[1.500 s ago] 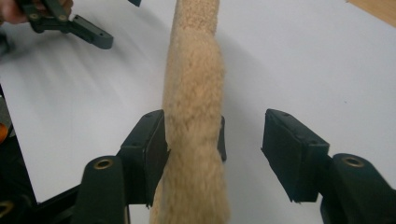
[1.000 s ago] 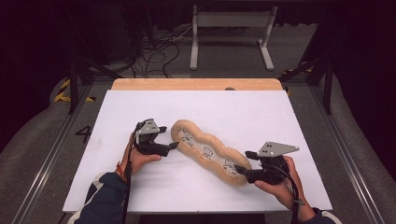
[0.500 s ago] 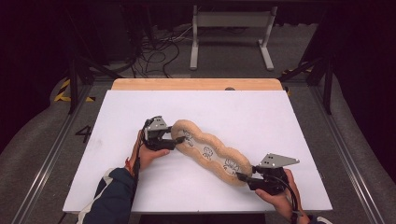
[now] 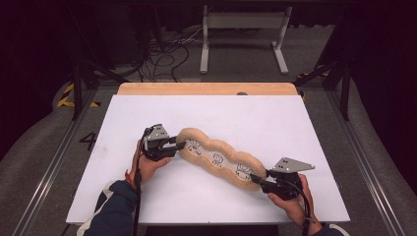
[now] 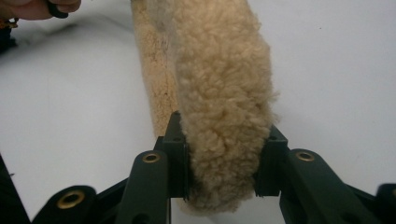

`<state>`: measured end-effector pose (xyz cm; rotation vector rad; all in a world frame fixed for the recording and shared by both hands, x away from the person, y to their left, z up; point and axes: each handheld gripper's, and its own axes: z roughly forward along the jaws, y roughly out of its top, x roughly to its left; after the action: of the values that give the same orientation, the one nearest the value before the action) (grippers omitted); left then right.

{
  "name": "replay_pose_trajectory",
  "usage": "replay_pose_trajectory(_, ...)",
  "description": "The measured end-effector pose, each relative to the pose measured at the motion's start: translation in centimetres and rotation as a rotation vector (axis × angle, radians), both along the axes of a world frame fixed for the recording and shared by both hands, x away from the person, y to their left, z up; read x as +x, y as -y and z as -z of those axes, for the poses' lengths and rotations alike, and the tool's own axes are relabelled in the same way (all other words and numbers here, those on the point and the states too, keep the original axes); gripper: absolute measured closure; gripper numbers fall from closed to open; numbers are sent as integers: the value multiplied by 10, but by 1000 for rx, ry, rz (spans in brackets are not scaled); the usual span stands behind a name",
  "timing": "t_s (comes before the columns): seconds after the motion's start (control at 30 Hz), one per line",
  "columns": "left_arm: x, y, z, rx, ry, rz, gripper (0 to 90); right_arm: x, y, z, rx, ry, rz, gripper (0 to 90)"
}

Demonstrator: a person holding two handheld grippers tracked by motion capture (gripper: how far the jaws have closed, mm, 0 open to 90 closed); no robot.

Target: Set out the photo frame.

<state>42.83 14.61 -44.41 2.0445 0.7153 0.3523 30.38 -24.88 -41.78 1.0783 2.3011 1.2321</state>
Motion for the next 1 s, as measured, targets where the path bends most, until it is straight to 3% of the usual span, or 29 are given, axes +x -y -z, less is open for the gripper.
replay_pose_trajectory(0.27, -7, -6, -1, 17, 9, -24, 644, 10, -4, 0, -32, 36, 11, 646)
replay_pose_trajectory(0.5, -15, -9, -2, 33, 8, -33, 639, 12, -5, 1, -29, 45, 24, 613)
replay_pose_trajectory(0.63, -20, -10, -3, 38, 9, -41, 637, 10, -2, 3, -1, 43, 25, 571)
replay_pose_trajectory(1.0, -33, -15, -3, 29, -9, -56, 633, 3, 0, 2, -6, 87, 71, 644)
